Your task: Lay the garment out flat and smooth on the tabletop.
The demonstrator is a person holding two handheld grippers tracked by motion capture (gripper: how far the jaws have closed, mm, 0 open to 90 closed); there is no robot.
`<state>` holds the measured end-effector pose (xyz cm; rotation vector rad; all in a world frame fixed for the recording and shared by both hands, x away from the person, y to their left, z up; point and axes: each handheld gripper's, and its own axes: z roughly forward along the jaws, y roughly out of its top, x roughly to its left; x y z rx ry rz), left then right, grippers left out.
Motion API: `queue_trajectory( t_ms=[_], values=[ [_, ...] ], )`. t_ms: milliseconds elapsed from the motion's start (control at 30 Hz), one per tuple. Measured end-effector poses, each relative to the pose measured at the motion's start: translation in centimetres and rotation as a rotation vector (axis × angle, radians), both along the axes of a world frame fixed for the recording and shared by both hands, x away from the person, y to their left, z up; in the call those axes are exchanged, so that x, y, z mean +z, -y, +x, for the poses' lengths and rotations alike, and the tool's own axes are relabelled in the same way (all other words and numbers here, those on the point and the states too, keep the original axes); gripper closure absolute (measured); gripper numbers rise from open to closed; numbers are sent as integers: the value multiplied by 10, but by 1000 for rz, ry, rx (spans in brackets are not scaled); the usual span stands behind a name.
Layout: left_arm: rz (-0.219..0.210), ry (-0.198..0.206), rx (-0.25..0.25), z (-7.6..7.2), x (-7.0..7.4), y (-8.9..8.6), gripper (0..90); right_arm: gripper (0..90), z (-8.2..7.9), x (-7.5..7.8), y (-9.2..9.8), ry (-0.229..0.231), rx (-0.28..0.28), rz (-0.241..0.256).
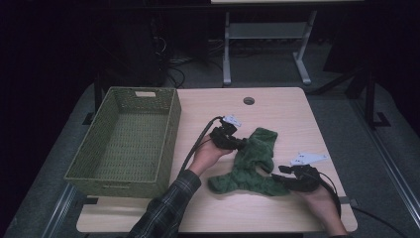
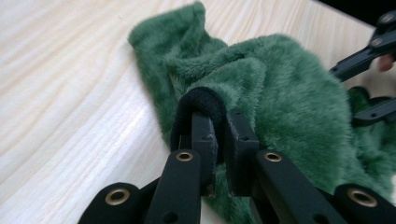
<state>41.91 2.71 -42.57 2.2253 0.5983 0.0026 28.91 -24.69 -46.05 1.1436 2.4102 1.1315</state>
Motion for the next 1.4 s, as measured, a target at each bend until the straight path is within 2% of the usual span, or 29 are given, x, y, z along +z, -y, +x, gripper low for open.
queue_trajectory(
  t_ms=[100, 133, 433, 567, 667, 767, 967, 1200, 1300, 1367, 1400],
  values=[
    [-11, 8, 17, -3, 3, -5, 837, 526, 1, 0, -1, -6, -8, 5],
    [-28, 11, 24, -6, 5, -10, 837, 523, 3, -1, -3, -7, -10, 4],
    [-27, 21, 35, -12, 8, -20, 837, 540, 16, -5, -17, -30, -20, -3],
    [-23, 15, 41, -15, 7, -25, 837, 673, 21, -5, -20, -18, -33, -8],
    [-26, 14, 45, -18, 8, -27, 837, 765, 23, -2, -16, -2, -44, 13],
    [-23, 20, 44, -22, 12, -30, 838, 805, 26, 2, -12, 3, -46, 22],
    [-43, 34, 59, -32, 24, -36, 843, 820, 36, 23, -10, 58, -36, 35],
    [-54, 47, 125, -45, 39, -55, 846, 821, 47, 51, -13, 121, -20, 52],
    [-33, 48, 157, -50, 40, -65, 846, 820, 52, 63, -17, 139, 7, 55],
    [-33, 43, 169, -51, 38, -66, 847, 820, 55, 66, -20, 156, 19, 38],
    [-13, 26, 182, -53, 33, -71, 847, 820, 58, 67, -21, 143, 28, 38]
  ],
)
